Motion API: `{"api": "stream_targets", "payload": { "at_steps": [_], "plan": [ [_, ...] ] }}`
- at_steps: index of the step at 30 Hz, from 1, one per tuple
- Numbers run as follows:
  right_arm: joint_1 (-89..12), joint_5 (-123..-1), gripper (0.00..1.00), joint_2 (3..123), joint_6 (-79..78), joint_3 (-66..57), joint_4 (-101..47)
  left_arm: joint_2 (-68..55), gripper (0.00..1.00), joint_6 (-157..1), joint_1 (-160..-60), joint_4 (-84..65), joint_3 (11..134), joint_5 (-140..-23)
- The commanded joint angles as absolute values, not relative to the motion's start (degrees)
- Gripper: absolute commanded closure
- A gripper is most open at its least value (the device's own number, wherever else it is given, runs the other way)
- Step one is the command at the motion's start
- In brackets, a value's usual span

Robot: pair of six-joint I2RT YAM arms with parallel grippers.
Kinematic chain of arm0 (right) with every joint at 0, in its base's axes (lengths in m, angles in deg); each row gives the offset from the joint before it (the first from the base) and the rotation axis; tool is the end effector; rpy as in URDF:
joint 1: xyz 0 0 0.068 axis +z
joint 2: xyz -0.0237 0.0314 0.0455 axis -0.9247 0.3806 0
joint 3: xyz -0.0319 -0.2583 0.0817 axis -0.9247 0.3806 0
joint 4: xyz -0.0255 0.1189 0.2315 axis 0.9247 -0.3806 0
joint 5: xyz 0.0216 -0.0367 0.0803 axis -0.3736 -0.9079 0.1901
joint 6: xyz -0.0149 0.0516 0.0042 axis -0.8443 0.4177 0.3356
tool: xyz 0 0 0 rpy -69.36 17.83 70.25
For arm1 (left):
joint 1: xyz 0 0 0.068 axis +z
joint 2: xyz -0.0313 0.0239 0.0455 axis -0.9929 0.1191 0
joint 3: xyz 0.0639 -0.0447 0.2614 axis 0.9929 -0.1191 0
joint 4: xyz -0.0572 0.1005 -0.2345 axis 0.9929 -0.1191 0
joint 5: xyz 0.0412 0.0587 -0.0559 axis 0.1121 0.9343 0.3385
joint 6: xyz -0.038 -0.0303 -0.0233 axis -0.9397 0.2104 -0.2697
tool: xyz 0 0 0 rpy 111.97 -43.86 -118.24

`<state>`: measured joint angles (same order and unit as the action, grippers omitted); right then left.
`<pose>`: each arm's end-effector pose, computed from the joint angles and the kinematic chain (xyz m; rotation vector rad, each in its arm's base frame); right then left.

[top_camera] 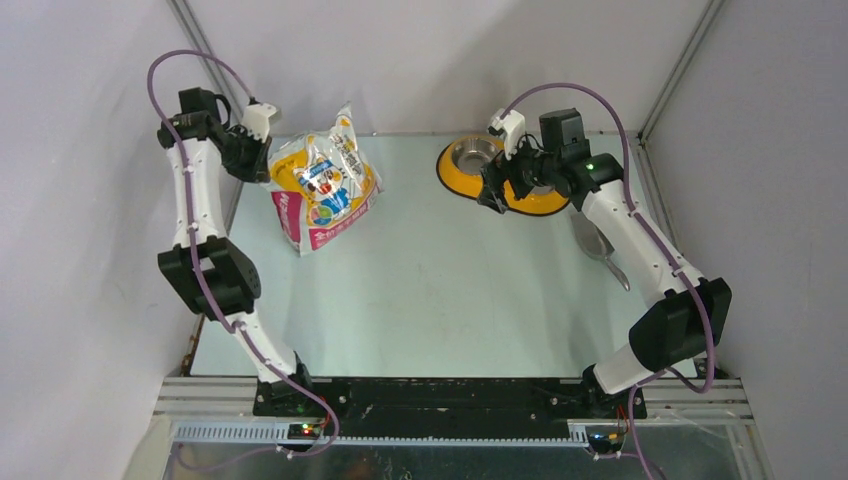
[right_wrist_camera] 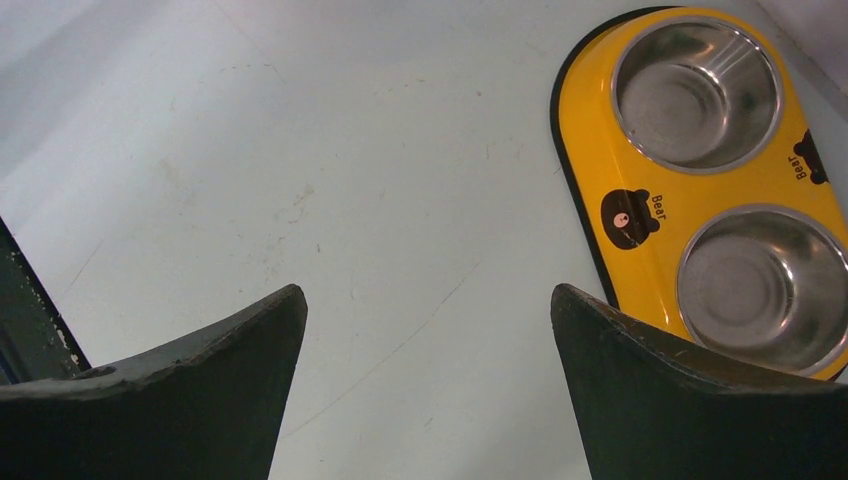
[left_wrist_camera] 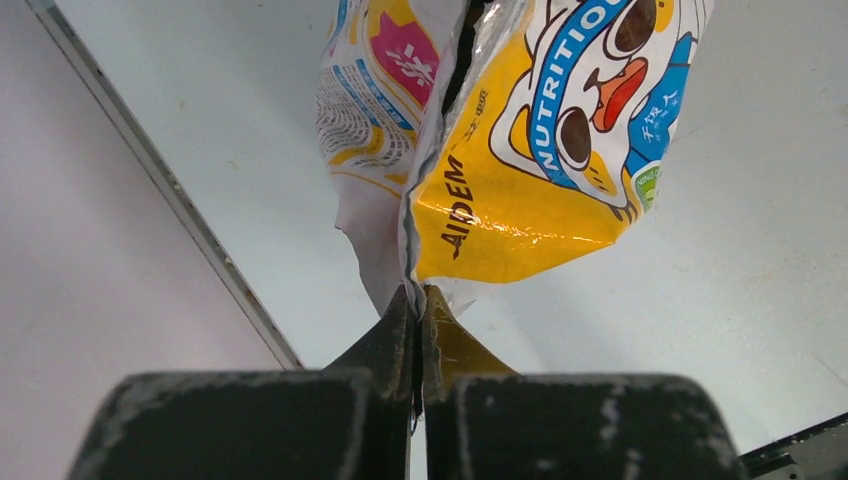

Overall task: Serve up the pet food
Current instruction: Move the pet food bag to the center of the board.

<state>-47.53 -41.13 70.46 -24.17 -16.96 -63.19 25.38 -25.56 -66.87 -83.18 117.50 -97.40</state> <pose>0.3153 0.1336 0.3703 -0.9514 1.9783 0.5910 0.3698 0.0929 0.3737 0.6698 2.4155 -0.1606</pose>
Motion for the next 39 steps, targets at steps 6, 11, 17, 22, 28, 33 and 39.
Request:
{"api": "stream_targets", "payload": {
  "at_steps": [6, 11, 17, 22, 28, 33, 39],
  "plan": [
    [-47.81, -40.08, 0.05, 69.44, -22.36, -16.43, -60.65, 13.33, 1.0, -38.16, -74.99, -74.13, 105.66, -93.51],
    [-47.65, -40.04, 0.05, 69.18, -22.03, -16.13, -60.42, 7.27, 1.0, -45.45, -80.72, -70.39, 103.0, -90.91],
    [-47.59, -40.28, 0.05, 68.62, -21.84, -15.9, -60.04, 6.03, 1.0, -50.93, -87.88, -70.39, 102.98, -91.23],
    [-47.59, -41.01, 0.05, 68.6, -21.92, -15.97, -59.59, 7.76, 1.0, -57.75, -92.2, -71.28, 106.65, -94.46],
    [-47.59, -41.82, 0.05, 69.45, -22.34, -16.56, -59.64, 11.06, 1.0, -63.97, -95.6, -75.3, 114.52, -103.66],
    [-47.68, -41.97, 0.04, 70.41, -22.99, -17.24, -60.12, 8.04, 1.0, -58.51, -101.49, -78.6, 113.55, -103.21],
    [-47.64, -40.3, 0.05, 70.74, -24.47, -18.65, -61.21, -2.27, 1.0, -49.23, -102.32, -81.67, 104.07, -98.44]
  ]
}}
